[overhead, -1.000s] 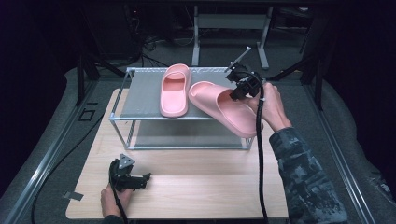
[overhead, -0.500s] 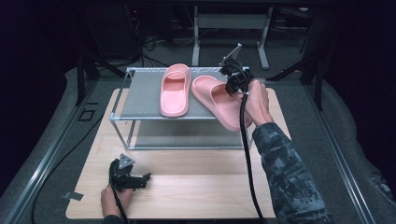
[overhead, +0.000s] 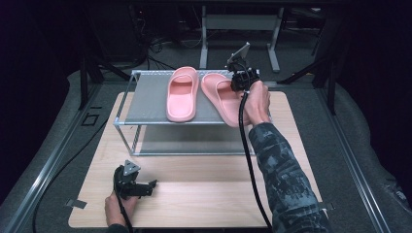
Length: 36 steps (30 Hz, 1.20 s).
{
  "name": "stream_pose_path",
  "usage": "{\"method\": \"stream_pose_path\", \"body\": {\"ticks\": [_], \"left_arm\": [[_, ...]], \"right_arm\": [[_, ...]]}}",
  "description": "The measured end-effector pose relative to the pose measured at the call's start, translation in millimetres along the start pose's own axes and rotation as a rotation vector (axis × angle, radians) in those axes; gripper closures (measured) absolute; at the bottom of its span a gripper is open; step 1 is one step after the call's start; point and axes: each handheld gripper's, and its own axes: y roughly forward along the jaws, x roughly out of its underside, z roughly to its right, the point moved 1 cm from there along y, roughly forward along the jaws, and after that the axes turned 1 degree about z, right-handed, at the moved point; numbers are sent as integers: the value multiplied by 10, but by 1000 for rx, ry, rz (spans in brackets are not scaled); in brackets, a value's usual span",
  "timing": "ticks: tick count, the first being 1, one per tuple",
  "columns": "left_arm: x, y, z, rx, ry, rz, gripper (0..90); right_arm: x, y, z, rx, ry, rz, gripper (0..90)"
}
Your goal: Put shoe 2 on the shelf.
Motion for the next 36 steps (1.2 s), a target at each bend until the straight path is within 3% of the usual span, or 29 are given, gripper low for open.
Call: {"method": "stream_pose_path", "body": {"ticks": [3,7,11,17,19,21,22,25,29,36], "left_arm": [[0,0,0,0,0,0,4],[0,0,0,0,0,0,4],[1,0,1,-2,0,1,4],[1,1,0,-1,1,1,4],[1,2,2,0,-2,1,4],[1,2,2,0,-2,1,4],[1,1,1,-3,0,1,4],[1,0,0,-1,1,-2,4],[1,-1,0,-1,1,-2,4],[1,-2,0,-3,3,-2,4]], "right_arm": [[41,-42,16,-23,-2,22,693],[146,-187,66,-61,-31,58,656],[326,-320,167,-54,-44,90,659],[611,-331,333,-35,-53,43,706],[668,-291,352,-55,-49,20,719],[702,-253,314,-84,-47,9,758],[705,-254,296,-80,-52,17,759],[678,-247,234,-135,-48,36,758],[610,-203,98,-171,-49,53,761],[432,-93,-113,-193,-56,69,760]]}}
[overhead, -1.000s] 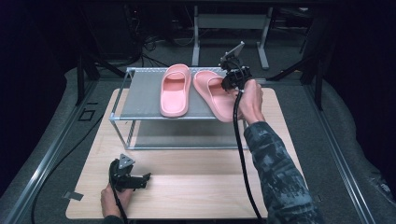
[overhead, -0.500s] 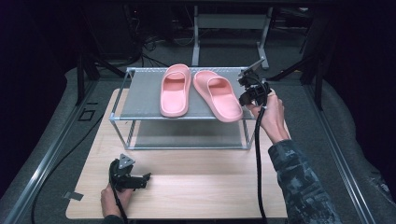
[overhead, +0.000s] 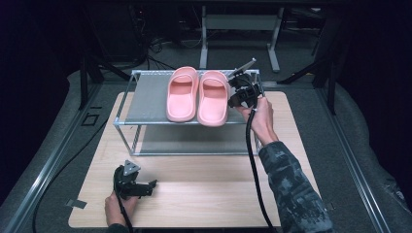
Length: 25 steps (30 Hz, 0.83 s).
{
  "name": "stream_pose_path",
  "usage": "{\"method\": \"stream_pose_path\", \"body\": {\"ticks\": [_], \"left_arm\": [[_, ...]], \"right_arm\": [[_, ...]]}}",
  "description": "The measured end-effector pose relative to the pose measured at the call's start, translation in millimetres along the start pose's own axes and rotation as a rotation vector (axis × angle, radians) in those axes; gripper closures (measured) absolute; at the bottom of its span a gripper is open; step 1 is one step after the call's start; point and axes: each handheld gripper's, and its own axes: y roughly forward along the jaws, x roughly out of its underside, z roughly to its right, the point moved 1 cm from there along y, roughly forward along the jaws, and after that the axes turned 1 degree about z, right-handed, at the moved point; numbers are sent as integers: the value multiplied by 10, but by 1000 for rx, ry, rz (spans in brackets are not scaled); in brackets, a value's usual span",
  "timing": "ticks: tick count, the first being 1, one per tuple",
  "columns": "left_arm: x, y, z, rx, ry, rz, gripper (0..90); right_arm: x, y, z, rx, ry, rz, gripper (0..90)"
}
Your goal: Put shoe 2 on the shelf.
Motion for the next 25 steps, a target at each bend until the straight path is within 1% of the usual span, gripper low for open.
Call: {"method": "stream_pose_path", "body": {"ticks": [2,4,5,7,8,10,12,13,14,16,17,18,20,23,24,25], "left_arm": [[0,0,0,0,0,0,4],[1,-1,2,1,0,1,4],[1,-1,2,2,0,1,4],[1,-1,1,1,0,1,4],[1,-1,2,1,0,1,4],[1,-1,1,1,0,1,4],[1,-1,2,1,0,1,4],[1,0,3,3,-2,1,4],[1,0,3,3,-2,1,4],[1,-1,2,1,0,1,4],[1,-1,2,1,0,1,4],[1,-1,2,1,0,1,4],[1,-1,2,2,0,1,4],[1,-1,2,2,0,1,4],[1,-1,2,1,0,1,4],[1,-1,2,1,0,1,4]], "right_arm": [[-38,31,-15,-2,1,6,762],[-71,49,-23,17,-1,0,760],[-78,52,-14,10,0,-2,745],[-66,42,17,3,7,1,723],[-51,30,34,-11,8,3,714],[-10,-7,51,-5,6,10,680],[39,-45,73,-25,-5,13,601],[62,-68,86,-37,-12,18,575],[83,-96,97,-36,-17,17,525],[127,-152,129,-40,-16,26,386],[143,-170,134,-46,-15,32,331],[170,-205,138,-33,-17,33,264],[215,-254,148,-40,-20,32,166],[283,-321,152,-31,-29,48,130],[307,-342,156,-41,-30,53,115],[330,-368,157,-40,-35,58,103]]}}
